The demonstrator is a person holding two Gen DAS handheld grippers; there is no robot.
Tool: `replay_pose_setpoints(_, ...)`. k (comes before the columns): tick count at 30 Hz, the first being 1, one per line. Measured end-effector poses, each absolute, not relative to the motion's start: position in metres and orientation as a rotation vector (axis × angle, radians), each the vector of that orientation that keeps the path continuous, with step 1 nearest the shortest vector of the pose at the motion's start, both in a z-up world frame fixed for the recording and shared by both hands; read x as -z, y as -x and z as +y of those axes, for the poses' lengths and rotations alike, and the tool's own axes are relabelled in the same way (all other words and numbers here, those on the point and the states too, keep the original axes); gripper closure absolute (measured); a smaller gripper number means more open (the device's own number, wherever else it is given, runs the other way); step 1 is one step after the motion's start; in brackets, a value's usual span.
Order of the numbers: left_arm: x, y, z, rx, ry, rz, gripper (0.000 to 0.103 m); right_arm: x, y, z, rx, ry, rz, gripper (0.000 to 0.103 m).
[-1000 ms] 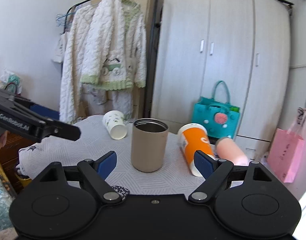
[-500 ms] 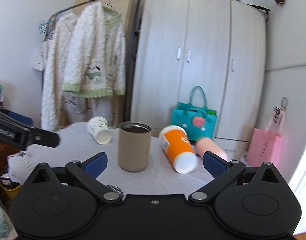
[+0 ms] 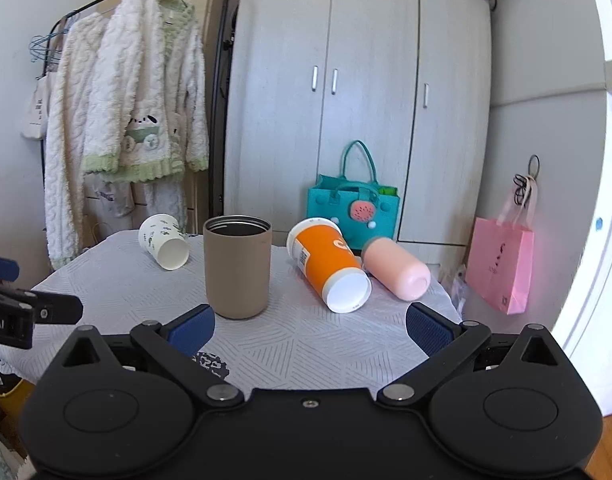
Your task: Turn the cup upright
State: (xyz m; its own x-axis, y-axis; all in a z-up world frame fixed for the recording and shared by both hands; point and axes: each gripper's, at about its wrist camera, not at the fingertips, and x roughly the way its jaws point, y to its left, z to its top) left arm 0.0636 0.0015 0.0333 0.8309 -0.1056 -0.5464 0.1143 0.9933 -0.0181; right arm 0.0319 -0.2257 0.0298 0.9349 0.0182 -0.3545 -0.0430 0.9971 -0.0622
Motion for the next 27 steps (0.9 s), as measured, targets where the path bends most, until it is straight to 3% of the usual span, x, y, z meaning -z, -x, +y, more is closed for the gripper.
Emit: replay_pose_setpoints(27, -0.0259, -0.0662, 0.001, 0.005, -0.045, 0.555, 0.0, -0.0204, -0.0398, -0.2289, 0.051, -0.01, 0.397, 0.0)
